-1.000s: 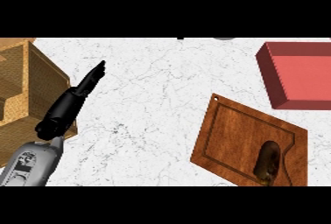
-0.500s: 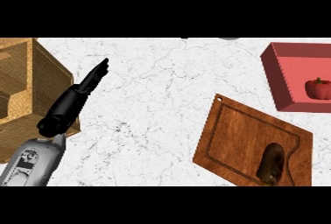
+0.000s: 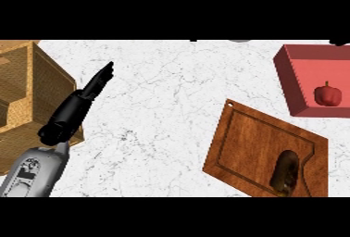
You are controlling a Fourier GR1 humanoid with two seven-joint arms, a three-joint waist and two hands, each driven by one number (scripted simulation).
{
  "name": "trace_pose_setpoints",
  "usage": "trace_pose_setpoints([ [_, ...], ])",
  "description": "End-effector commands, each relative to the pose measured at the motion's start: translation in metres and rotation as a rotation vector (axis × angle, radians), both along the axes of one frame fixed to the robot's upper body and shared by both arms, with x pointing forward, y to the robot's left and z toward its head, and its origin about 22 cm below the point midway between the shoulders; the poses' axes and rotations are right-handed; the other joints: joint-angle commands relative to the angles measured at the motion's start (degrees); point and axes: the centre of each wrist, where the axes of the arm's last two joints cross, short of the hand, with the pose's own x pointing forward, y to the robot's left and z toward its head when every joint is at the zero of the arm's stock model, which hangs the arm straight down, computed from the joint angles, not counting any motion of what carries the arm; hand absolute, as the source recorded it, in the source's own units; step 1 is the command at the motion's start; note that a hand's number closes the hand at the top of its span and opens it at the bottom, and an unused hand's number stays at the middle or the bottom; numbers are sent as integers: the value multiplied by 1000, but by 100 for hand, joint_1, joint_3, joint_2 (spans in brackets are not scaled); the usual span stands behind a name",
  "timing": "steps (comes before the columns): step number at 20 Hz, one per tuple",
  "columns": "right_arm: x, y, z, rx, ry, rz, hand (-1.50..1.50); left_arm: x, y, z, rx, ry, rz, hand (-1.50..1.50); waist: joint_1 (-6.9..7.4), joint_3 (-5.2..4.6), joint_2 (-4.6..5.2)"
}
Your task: Pick the bell pepper from the cutting board and place it in the cardboard box
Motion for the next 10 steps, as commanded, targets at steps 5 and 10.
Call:
trace_pose_setpoints([
  [5, 5, -7, -20, 643, 235, 20, -150, 0, 2, 2, -4, -1, 4, 0, 43, -5, -3],
  [10, -6, -32, 5, 770, 252, -58, -150, 0, 2, 2, 0, -11, -7, 0, 17, 11, 59],
])
